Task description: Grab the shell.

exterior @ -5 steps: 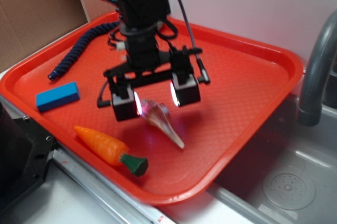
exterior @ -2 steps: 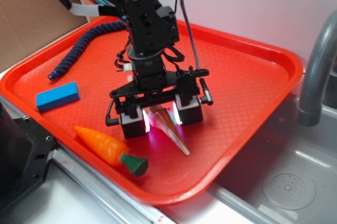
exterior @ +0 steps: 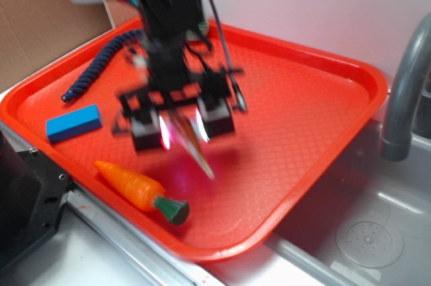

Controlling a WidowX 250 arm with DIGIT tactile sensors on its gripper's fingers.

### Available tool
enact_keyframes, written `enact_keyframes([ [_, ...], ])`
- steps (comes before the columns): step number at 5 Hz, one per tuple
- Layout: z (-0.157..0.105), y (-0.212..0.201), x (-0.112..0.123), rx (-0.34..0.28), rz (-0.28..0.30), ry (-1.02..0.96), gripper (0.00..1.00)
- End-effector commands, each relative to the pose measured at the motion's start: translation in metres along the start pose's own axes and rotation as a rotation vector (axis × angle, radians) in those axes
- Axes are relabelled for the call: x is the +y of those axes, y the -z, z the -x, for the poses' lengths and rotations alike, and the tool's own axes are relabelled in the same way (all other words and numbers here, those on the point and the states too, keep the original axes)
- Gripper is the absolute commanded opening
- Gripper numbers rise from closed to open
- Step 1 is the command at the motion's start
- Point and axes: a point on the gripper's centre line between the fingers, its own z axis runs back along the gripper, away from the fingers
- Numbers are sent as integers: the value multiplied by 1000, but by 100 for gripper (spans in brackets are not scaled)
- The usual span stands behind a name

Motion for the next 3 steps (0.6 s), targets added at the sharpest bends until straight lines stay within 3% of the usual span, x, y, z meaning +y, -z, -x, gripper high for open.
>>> enact_keyframes([
  [1, -44, -117, -7, -51, 80, 320, 0],
  [2, -47, -161, 5, -149, 110, 439, 0],
  [3, -49, -181, 15, -177, 117, 544, 0],
])
